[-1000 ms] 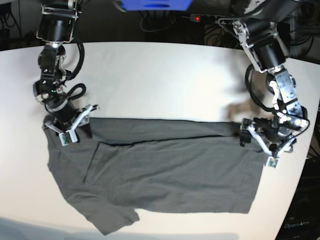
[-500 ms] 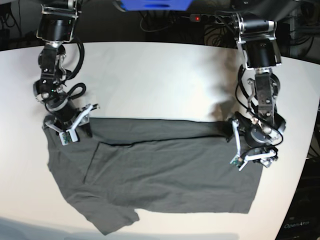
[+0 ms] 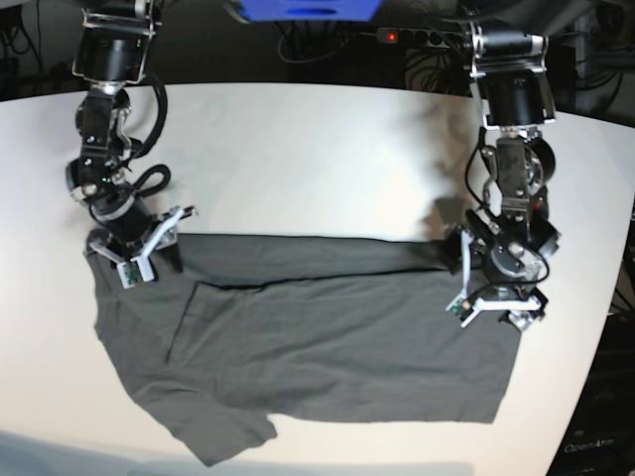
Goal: Fold the T-shirt properly
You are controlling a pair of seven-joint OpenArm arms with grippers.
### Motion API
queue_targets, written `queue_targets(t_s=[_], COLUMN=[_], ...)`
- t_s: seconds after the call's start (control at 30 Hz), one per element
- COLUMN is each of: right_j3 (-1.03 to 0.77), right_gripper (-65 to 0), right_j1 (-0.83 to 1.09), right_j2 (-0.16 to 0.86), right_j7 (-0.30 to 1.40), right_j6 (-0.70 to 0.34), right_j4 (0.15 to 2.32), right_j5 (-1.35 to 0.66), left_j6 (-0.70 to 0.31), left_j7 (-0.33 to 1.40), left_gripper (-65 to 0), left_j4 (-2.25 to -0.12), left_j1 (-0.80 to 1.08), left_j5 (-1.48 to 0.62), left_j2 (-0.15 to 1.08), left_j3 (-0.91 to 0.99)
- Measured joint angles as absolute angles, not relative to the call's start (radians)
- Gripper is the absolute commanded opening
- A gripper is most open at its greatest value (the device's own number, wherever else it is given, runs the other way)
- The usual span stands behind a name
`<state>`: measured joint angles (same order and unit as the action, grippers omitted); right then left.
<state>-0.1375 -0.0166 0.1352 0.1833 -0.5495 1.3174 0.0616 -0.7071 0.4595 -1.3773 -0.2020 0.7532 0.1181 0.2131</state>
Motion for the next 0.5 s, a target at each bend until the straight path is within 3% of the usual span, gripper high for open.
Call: queue_targets(t_s=[0.5], right_j3=[-0.137], right_gripper=[-42.2], right_j1=[-0.017], right_j2=[0.135], right_j7=[0.183], right_j6=[-0.55], right_j4=[1.317], right_j5=[0.062], left_j6=[-0.707], left_j7=[0.456], left_gripper=[-2.4], left_j4=[-1.374], left_j1=[-0.202], left_j5=[0.756], left_j2=[0.186], left_j3=[0.154])
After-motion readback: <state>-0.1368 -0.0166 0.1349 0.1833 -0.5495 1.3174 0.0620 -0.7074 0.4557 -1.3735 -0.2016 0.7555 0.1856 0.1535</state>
